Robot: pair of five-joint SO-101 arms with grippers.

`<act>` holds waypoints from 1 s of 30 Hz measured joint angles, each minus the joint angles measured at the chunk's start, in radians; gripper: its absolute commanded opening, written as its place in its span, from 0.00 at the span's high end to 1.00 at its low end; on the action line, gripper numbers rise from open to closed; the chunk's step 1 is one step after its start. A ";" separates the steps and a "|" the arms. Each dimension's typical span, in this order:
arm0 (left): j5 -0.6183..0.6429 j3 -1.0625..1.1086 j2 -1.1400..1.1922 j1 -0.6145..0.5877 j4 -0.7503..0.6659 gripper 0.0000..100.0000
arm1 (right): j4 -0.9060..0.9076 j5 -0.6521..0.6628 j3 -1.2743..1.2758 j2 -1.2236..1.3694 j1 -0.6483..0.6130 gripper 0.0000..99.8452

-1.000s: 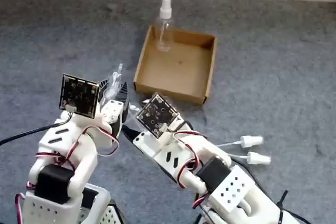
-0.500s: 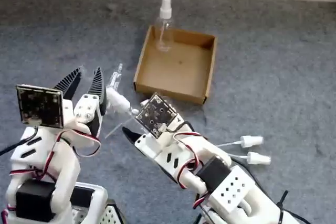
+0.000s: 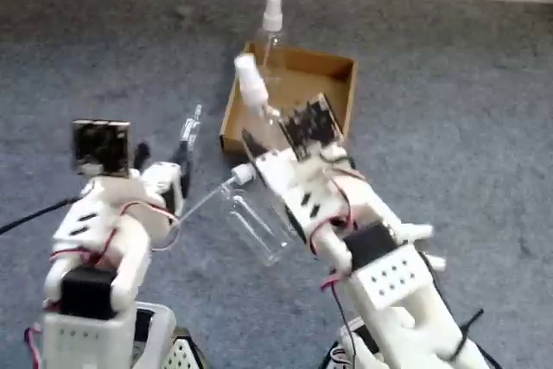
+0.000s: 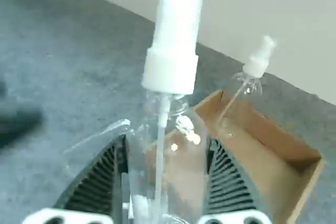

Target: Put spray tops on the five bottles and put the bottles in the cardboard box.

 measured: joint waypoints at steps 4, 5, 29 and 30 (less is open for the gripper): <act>0.000 0.100 0.003 0.080 -0.080 0.78 | 0.000 0.000 -0.167 0.204 -0.002 1.00; 0.000 0.104 0.003 0.103 -0.087 0.75 | 0.000 0.000 -0.203 0.249 -0.002 1.00; 0.015 0.227 -0.008 0.092 -0.327 0.73 | 0.430 -0.106 -0.563 0.273 -0.101 1.00; 0.015 0.227 -0.008 0.092 -0.328 0.73 | 0.439 -0.106 -0.563 0.247 -0.101 1.00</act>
